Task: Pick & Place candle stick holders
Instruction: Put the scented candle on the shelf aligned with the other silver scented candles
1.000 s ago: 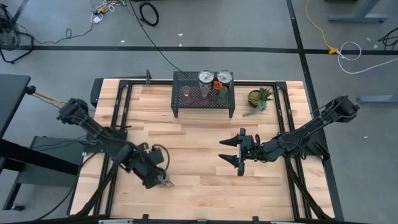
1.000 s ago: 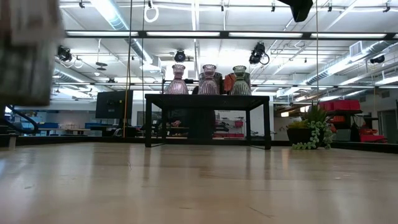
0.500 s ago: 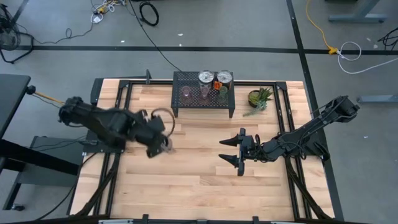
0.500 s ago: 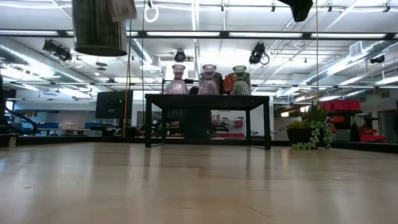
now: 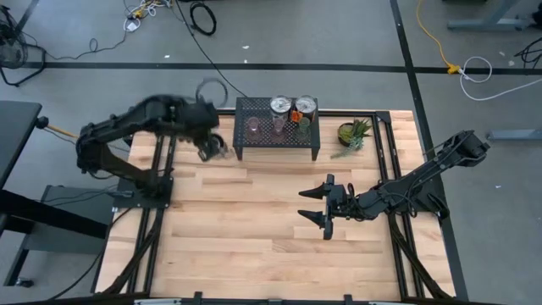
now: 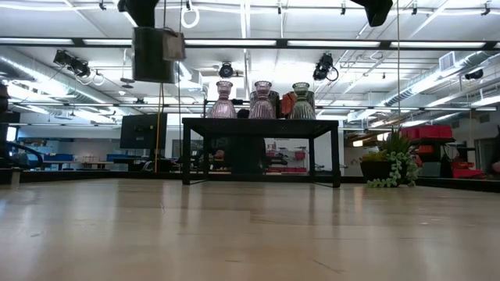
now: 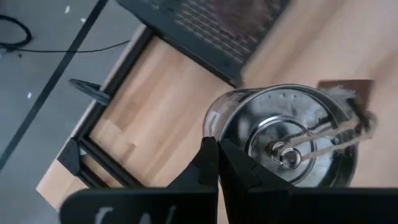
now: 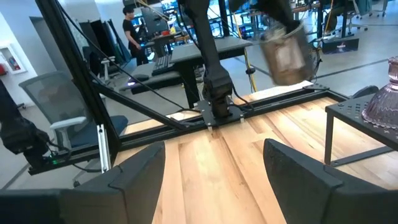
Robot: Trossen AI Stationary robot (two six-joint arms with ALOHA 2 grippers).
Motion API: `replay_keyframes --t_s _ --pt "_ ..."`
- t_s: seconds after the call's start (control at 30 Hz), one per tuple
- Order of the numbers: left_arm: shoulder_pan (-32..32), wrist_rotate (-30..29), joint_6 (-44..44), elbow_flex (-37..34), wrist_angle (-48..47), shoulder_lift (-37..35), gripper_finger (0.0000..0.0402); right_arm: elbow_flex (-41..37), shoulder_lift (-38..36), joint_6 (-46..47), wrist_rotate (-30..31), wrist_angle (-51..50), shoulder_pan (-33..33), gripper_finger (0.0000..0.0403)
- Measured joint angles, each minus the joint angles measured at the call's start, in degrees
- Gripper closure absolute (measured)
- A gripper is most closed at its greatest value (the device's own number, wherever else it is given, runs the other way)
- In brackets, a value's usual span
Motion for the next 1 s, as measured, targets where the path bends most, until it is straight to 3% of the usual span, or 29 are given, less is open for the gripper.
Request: replay_keyframes --t_s 0.23,0.53,0.83,1.0 --pt "14.7 6.4 10.6 0.0 10.9 -0.2 0.0401 0.0 0.0 -0.1 0.0 0.2 0.0 0.0134" --pt "29.7 13.9 14.1 0.0 16.7 3.3 0.0401 0.0 0.0 -0.7 0.0 0.7 0.0 0.0134" --pt "35.1 21.9 12.7 0.0 28.0 10.3 0.0401 0.0 0.0 -1.1 0.0 0.7 0.0 0.0134" --pt "36.9 27.0 11.8 0.0 29.8 14.1 0.0401 0.0 0.0 -1.1 0.0 0.7 0.0 0.0134"
